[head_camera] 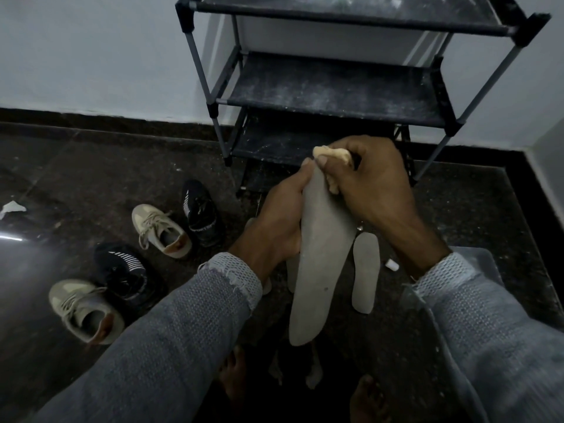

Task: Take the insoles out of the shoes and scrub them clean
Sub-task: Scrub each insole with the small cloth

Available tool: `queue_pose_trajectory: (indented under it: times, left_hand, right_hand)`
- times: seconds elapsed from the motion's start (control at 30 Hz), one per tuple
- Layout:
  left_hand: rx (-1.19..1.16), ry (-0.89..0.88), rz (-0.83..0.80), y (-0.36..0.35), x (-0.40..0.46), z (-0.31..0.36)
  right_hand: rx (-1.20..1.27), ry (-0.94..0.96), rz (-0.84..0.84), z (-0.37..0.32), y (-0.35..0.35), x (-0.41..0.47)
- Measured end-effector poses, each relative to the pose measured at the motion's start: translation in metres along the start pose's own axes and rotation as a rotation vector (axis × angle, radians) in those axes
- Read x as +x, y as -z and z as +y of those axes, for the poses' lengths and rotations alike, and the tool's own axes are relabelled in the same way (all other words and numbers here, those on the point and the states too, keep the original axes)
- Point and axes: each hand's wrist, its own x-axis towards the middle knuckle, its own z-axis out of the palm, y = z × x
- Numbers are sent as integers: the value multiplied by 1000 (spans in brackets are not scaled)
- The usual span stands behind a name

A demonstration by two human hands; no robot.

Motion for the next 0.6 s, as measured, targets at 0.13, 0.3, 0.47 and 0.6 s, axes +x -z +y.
queue_pose_trajectory:
  times: [0.13, 0.3, 0.47, 0.6]
  left_hand:
    - [51, 15, -5, 0, 1, 0]
    - [-21, -28, 41, 3, 5, 2]
    - [-26, -40, 11, 8, 5, 4]
    - [-41, -55, -10, 9, 5, 7]
  right_hand:
    - [-17, -83, 93, 12, 9, 2]
    - [29, 32, -40, -4, -8, -9]
    - [52, -25, -4, 3, -2, -2]
    - [68, -112, 50, 11, 4, -2]
